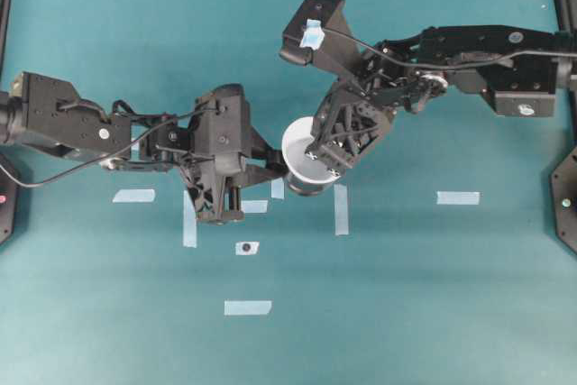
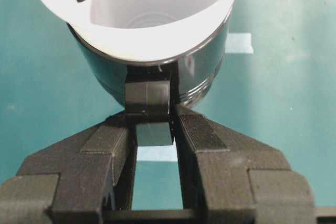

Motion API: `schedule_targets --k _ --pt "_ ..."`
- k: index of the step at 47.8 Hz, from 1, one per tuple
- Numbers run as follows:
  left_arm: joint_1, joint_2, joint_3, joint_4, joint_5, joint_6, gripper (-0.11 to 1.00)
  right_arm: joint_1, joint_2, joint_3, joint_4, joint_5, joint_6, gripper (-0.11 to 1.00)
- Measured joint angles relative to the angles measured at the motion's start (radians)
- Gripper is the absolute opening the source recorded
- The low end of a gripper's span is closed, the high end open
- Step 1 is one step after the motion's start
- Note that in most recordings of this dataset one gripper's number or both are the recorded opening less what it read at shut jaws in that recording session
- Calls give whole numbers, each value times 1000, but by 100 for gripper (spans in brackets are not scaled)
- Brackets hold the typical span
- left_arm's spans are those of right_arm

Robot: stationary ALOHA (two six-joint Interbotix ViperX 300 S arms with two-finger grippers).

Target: Holding the cup holder with the left arm, the right arm places the cup into the cup holder.

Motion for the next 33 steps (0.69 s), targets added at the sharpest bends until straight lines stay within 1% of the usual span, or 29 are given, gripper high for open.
schedule_targets --k 29,33 --pt "-2 2 9 2 -43 0 25 0 2 0 -2 11 0 3" --pt "-2 5 9 2 -46 0 25 0 -3 0 -2 17 0 4"
